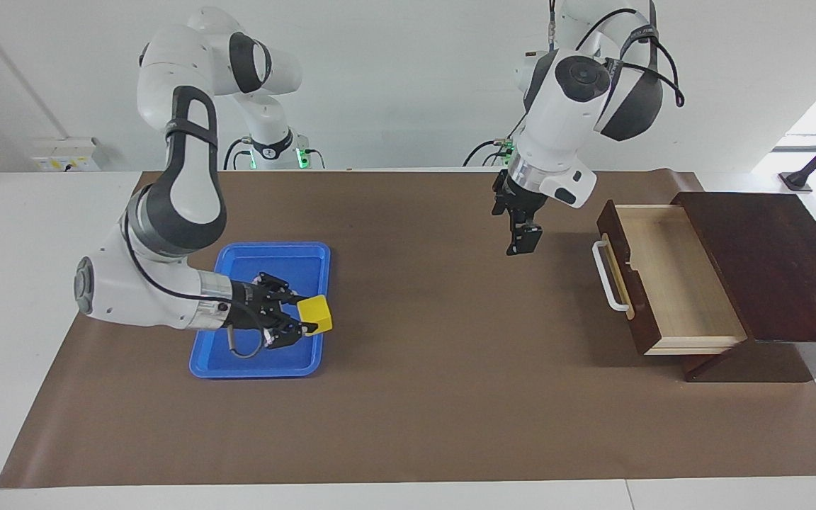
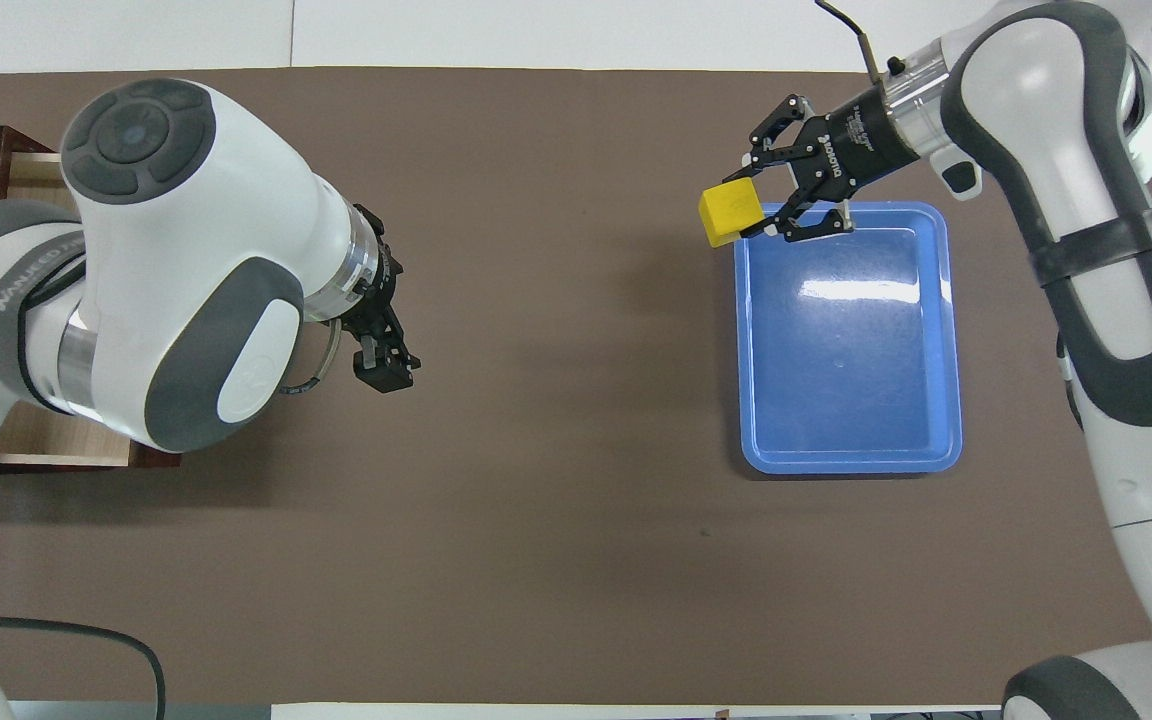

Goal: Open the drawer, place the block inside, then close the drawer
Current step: 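Lift the block toward the left gripper with the right gripper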

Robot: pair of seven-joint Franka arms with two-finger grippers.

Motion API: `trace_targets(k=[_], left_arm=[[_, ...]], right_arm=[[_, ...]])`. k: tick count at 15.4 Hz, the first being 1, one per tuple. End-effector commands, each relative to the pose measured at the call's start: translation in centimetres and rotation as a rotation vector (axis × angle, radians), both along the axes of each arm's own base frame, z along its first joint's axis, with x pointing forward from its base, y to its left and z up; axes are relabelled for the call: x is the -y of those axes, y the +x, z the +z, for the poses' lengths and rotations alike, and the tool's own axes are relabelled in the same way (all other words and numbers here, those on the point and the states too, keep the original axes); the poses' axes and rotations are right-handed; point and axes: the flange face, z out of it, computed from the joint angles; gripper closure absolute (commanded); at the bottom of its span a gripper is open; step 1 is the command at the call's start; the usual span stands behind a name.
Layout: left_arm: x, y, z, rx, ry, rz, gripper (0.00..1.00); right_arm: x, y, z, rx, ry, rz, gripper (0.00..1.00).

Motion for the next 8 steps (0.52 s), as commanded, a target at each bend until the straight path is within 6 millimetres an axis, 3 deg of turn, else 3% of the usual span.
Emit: trace_targets(k=[1, 4, 5, 6, 8], left_arm=[[3.3, 1.5, -0.2, 0.013, -0.041, 0.064, 0.0], [5.0, 2.7, -0.5, 0.022, -0.058, 0.119, 0.0], [6.8, 2.3, -0.1, 0.03, -0.068, 0.116, 0.0], [9.2, 1.6, -1.6, 0.027, -0.064, 0.13, 0.0], [12.0, 1.1, -3.7, 0.071, -0.043, 0.085, 0.0]], right_arm=[[-5.6, -0.9, 1.0, -0.009, -0.004, -0.072, 1.0], [-9.8, -1.7, 1.1, -0.002, -0.01, -0.08, 1.0], [-11.0, -2.2, 0.9, -0.009, -0.016, -0.08, 1.0], [-11.7, -2.5, 0.7, -0.011, -0.018, -0.09, 1.0], [-13.2, -2.8, 0.7, -0.018, -0.023, -0.122, 1.0]])
